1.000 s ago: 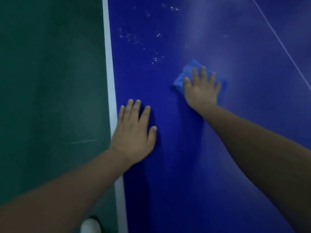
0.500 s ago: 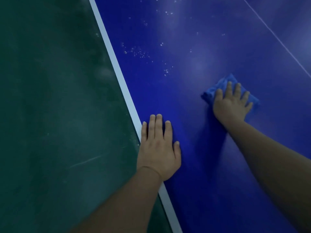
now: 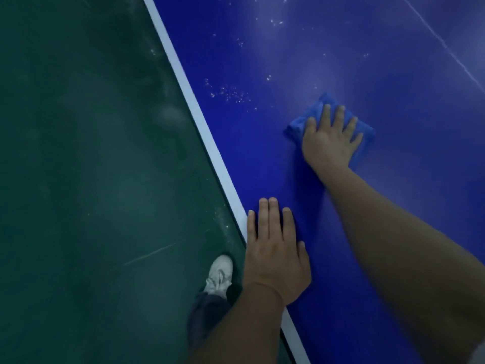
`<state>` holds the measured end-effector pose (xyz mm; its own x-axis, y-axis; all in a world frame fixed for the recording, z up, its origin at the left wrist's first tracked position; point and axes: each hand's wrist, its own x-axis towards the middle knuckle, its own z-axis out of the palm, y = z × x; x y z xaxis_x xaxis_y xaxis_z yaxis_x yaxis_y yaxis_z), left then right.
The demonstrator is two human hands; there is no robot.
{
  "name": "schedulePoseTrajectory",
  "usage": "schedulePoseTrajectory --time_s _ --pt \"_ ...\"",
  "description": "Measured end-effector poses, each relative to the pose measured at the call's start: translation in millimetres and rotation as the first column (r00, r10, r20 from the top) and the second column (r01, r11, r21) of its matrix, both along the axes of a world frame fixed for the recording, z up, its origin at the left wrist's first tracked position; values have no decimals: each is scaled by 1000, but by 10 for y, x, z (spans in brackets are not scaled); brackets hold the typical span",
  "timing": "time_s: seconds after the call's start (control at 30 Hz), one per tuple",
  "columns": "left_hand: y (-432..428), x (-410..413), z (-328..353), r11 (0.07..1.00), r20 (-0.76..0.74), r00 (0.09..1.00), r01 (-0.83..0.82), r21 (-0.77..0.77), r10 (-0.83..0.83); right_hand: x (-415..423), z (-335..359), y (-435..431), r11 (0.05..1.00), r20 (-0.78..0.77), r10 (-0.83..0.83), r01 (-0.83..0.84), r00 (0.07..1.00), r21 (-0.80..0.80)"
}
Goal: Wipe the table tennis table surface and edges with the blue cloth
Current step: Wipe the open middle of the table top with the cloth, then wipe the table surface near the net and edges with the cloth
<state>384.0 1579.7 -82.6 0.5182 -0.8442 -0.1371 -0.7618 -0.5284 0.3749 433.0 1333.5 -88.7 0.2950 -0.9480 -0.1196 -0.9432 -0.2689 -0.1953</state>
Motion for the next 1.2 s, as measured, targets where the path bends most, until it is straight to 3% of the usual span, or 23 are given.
schedulePoseTrajectory --time_s 0.07,0.13,0.2,0.27,0.3,0.37,0.43,0.5,0.57,0.7,0.73,0.8,0.83,0.87,0.9,0.97,1.0,1.03,1.1,1.2 --pt "0 20 52 1000 -40 999 25 12 -24 307 7 267 1000 -17 7 -8 1000 -13" --pt "11 78 138 1000 -242 970 9 -16 -13 591 21 685 970 -21 244 -244 970 0" --pt "32 283 289 969 -531 840 -210 -131 111 701 92 959 891 52 439 -442 897 104" --pt "-1 614 405 851 -611 740 -486 -198 281 552 216 864 881 276 399 -450 874 149" --pt "-69 784 450 823 -568 761 -516 -237 314 384 278 773 920 385 302 -373 872 123" --pt "-350 1096 492 878 -401 900 -326 -350 174 -61 315 639 990 434 60 -108 899 86" --pt "-758 1337 422 947 -143 984 55 -317 -105 -446 259 681 993 254 -100 78 962 93" --pt "-1114 1598 237 954 52 955 294 -49 -292 -594 121 818 997 40 -60 58 997 54" --pt "-1353 1909 68 933 140 924 341 114 -355 -560 15 861 999 -13 -20 21 1000 39" --pt "-1623 2279 -33 950 186 933 292 113 -309 -545 -44 807 999 -27 -36 37 999 24" --pt "-1595 2264 -43 912 215 886 400 94 -411 -549 -42 814 999 -25 -33 33 999 28" --pt "-1476 2246 -48 671 255 635 736 86 -729 -540 -15 827 999 -23 -27 28 999 47" --pt "-1462 2308 -37 546 253 508 830 111 -824 -535 6 819 998 -20 -27 28 999 58" --pt "-1502 2390 -23 499 252 458 857 129 -852 -530 23 809 997 -18 -29 30 999 67" --pt "-1582 2457 -22 541 262 498 830 132 -827 -528 33 804 997 -18 -33 34 999 73" --pt "-1786 2516 -4 761 269 716 637 126 -644 -525 41 812 996 -16 -40 41 999 73" --pt "-1857 2509 5 823 275 777 549 143 -566 -520 45 812 997 -8 -42 43 999 67" --pt "-1880 2477 4 829 284 780 536 156 -558 -520 46 808 997 2 -48 48 999 58" --pt "-1817 2435 15 695 283 644 704 146 -711 -525 50 782 998 28 -58 57 998 38" --pt "-1686 2547 5 282 268 239 950 132 -933 -528 55 653 997 76 -65 68 995 -38"
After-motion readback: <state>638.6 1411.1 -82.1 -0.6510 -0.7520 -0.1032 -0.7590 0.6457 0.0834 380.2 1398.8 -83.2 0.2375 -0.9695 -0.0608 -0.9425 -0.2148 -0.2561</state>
